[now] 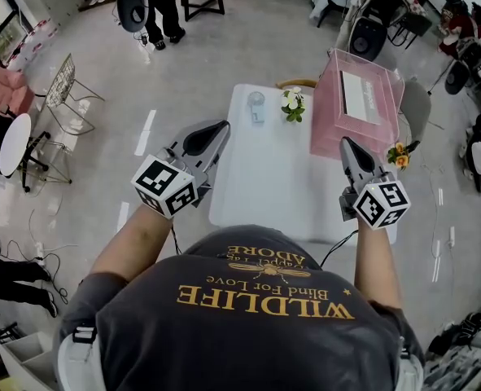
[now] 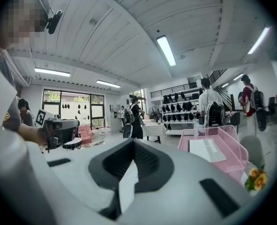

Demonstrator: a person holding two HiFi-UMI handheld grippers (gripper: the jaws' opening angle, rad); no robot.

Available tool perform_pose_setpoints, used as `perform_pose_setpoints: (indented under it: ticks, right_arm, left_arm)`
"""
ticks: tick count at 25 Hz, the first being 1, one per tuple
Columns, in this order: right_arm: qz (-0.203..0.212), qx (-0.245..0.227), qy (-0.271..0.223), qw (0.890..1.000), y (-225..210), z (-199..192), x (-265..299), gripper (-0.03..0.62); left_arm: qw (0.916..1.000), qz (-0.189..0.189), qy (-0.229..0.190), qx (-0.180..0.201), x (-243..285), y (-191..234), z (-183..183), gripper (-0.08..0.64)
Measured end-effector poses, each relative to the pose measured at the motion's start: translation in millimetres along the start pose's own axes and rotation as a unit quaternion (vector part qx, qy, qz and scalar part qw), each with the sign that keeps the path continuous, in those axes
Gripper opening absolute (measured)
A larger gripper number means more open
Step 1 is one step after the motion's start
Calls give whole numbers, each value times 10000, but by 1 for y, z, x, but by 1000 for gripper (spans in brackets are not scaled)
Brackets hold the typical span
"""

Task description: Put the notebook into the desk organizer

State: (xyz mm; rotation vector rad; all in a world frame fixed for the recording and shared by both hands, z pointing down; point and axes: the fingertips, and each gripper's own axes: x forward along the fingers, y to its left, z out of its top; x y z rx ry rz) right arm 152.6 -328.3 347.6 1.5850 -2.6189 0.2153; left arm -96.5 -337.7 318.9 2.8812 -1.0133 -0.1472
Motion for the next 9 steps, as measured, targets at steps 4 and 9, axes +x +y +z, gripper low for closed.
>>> perform_pose_setpoints:
  ticks: [4, 9]
  right_arm:
    - [-16, -5, -7, 10000, -2, -1, 0, -2]
    - [-36, -30, -30, 10000, -3, 0, -1, -2]
  left_arm:
    - [10000, -15, 3, -1, 1, -1, -2, 0]
    - [10000, -52, 0, 3, 2, -4, -3, -2]
